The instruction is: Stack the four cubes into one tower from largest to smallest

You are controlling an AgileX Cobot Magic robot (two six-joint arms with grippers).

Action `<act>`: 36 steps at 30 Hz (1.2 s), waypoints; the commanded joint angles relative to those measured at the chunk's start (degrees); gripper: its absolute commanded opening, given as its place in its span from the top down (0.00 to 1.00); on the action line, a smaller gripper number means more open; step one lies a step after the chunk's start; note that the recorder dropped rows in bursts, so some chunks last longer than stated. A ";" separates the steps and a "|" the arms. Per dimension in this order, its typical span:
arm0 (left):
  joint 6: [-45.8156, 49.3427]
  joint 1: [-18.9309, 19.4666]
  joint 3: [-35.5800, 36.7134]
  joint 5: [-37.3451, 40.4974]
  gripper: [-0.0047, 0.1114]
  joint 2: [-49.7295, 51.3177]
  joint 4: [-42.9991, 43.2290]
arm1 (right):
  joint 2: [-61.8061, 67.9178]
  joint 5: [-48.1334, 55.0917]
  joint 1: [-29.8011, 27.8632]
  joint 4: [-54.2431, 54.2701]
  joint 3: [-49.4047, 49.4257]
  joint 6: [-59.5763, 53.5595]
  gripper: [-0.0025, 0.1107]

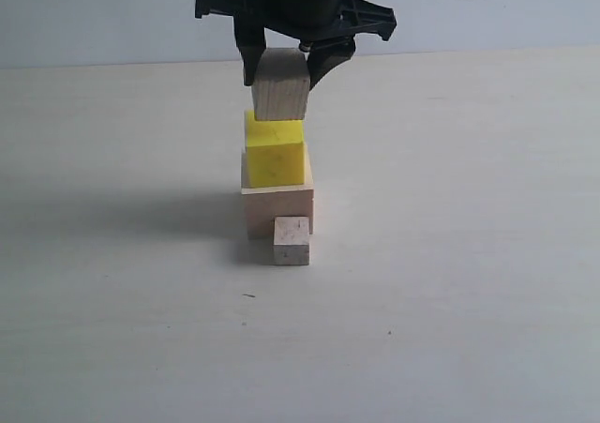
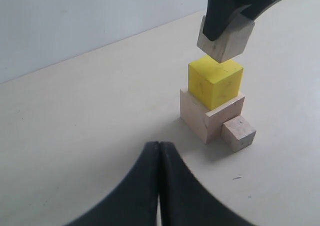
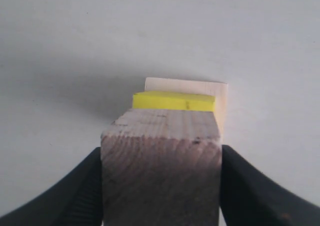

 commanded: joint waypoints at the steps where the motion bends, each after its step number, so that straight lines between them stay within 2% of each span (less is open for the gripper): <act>1: -0.40 0.01 0.26 -0.66 0.96 -0.30 0.01 | -0.08 -0.28 0.10 -0.35 -0.33 0.46 0.98; 36: -0.40 0.01 0.26 -0.66 0.96 -2.11 0.20 | 2.53 -0.28 0.49 0.48 -0.33 0.25 0.98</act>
